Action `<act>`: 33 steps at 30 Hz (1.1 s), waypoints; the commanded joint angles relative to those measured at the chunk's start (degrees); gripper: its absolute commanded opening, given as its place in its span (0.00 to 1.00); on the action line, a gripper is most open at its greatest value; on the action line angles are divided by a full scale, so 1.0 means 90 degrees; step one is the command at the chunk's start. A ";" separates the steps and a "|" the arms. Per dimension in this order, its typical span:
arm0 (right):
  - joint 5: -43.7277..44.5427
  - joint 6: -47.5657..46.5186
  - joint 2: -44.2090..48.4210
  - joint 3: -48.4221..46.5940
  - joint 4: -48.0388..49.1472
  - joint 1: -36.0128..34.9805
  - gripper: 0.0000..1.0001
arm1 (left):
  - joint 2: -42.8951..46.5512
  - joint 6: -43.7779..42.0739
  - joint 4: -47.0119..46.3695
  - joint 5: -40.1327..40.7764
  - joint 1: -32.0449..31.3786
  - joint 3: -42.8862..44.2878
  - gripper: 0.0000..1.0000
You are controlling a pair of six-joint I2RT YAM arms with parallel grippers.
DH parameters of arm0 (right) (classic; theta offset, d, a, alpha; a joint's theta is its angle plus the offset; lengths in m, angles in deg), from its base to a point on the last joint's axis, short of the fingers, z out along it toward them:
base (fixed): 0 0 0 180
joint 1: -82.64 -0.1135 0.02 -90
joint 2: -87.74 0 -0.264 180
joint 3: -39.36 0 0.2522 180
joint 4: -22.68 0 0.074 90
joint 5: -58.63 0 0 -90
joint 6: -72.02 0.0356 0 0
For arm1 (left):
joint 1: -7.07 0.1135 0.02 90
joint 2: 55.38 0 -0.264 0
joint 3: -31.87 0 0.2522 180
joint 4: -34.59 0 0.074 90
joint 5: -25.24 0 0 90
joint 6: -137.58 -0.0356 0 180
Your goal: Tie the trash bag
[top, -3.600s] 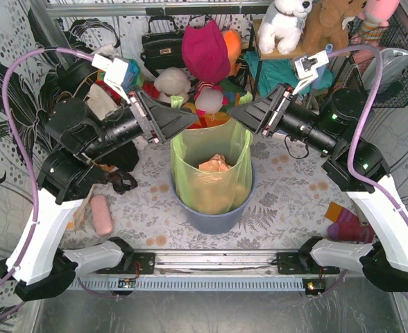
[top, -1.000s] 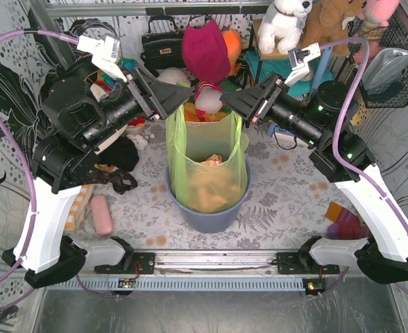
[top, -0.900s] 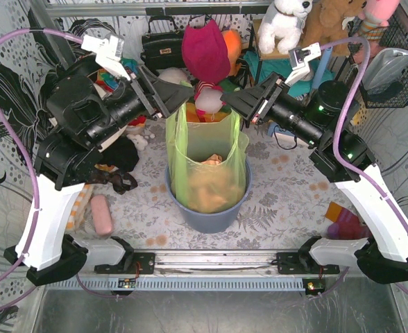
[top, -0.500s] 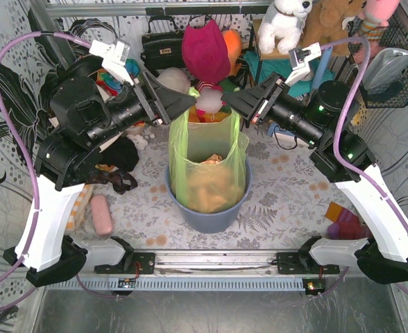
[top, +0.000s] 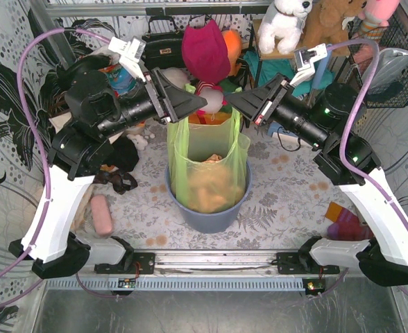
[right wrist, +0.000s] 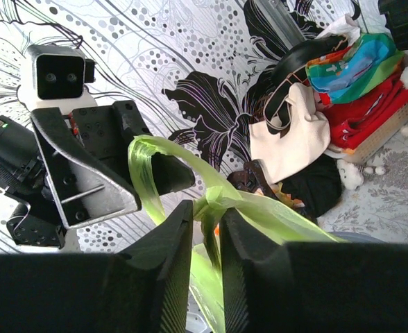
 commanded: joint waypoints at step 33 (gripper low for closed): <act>0.0545 -0.1221 0.0462 -0.0563 -0.0829 -0.0018 0.41 | 0.1044 -0.1100 0.0147 0.1143 0.0180 0.0516 0.65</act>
